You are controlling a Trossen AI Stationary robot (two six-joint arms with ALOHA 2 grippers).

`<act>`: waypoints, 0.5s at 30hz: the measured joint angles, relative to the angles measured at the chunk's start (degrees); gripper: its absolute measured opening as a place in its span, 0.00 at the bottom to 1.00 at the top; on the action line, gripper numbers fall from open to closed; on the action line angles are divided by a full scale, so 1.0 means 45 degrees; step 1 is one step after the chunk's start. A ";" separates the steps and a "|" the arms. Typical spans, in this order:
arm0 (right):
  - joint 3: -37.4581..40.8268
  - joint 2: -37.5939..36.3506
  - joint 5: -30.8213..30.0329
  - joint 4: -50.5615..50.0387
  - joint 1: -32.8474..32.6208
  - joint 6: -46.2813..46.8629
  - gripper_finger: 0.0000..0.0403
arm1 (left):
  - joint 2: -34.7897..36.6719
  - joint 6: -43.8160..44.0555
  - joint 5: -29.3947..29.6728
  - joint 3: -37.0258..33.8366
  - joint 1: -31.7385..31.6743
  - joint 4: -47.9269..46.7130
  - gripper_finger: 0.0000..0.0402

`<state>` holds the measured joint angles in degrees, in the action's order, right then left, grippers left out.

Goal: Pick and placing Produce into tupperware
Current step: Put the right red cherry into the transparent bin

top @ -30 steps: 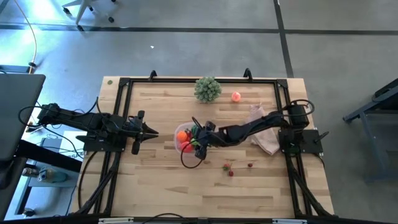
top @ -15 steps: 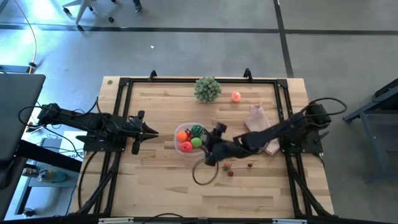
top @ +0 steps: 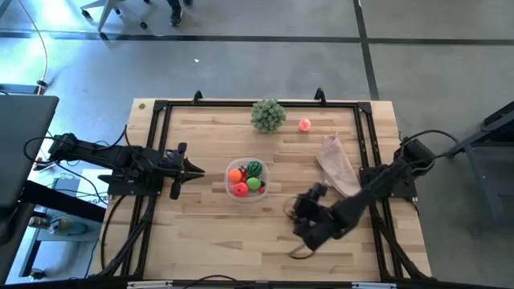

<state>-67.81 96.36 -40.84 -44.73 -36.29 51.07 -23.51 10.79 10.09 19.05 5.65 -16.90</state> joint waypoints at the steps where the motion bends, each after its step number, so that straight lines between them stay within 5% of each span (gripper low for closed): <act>1: 0.0000 -0.0008 -0.0137 -0.0802 -0.0274 0.0887 0.68 | 0.0004 -0.0004 0.0000 0.0004 -0.0004 0.0000 0.12; 7: 0.0153 -0.0024 -0.0190 -0.5231 -0.1991 0.6799 0.68 | 0.0004 -0.0005 0.0004 0.0005 -0.0004 0.0004 0.12; 15: 0.1248 -0.0034 0.2648 -0.4810 -0.3208 0.8686 0.68 | 0.0003 -0.0001 0.0005 0.0002 -0.0004 0.0003 0.12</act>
<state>-62.20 96.20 -28.93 -66.37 -50.72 90.16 -23.49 10.78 10.11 19.06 5.63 -16.89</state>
